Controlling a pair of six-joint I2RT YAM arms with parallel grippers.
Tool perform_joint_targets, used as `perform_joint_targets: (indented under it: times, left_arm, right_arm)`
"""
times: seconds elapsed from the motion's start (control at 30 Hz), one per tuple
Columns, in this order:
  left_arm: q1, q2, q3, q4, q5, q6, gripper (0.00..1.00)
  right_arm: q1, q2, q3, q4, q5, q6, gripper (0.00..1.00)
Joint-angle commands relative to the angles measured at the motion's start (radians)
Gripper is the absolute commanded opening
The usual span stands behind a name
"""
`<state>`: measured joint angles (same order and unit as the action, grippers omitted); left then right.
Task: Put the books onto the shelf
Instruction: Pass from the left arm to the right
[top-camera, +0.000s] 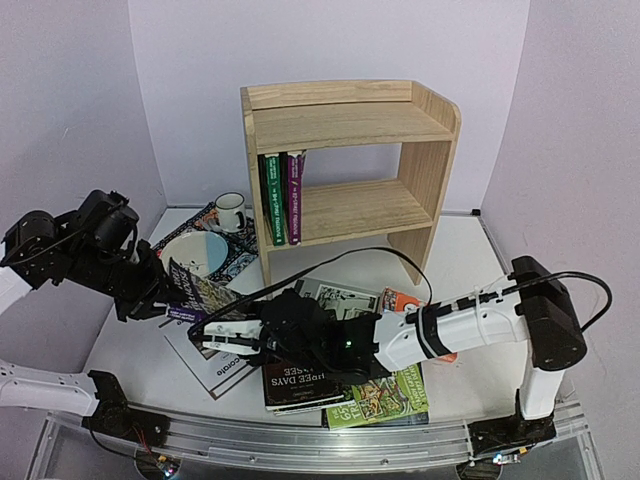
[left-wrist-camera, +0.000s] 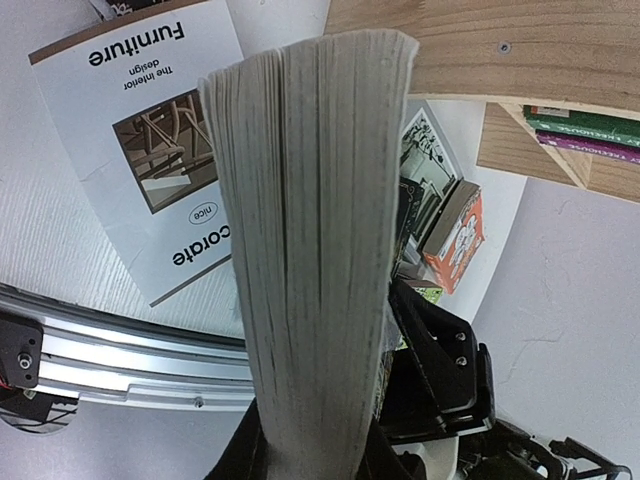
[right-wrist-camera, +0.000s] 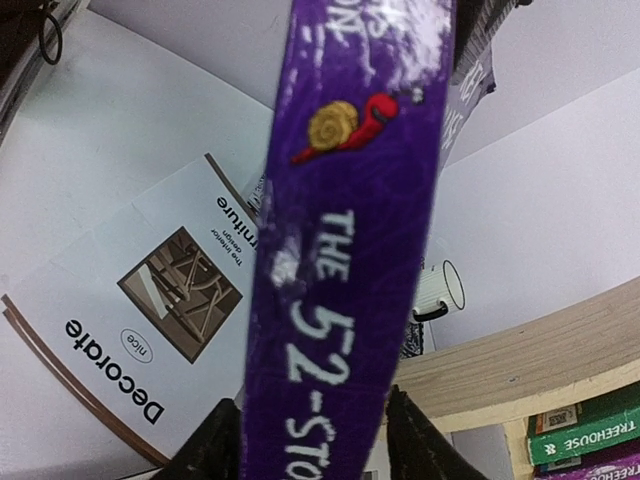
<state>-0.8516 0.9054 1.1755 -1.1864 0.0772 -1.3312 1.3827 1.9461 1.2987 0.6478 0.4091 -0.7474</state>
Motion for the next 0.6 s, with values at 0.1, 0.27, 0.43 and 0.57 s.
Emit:
perform_joint_targets:
  times: [0.1,0.27,0.43,0.57]
  left_arm:
    - [-0.002,-0.017,0.029,0.056,0.011,0.026,0.07]
    - [-0.001,-0.020,0.027,0.066,-0.002,0.024,0.14]
    - [-0.002,-0.030,0.023,0.087,-0.029,0.009,0.54]
    - [-0.002,-0.079,0.000,0.136,-0.068,-0.024,0.82]
  right_arm:
    - [0.003,0.003,0.049,-0.007,0.018,0.019,0.24]
    - [0.003,-0.005,0.048,-0.018,0.015,0.026,0.13]
    - [0.003,-0.012,0.043,-0.022,0.023,0.051,0.00]
    - [-0.003,-0.051,0.016,-0.022,0.033,0.118,0.00]
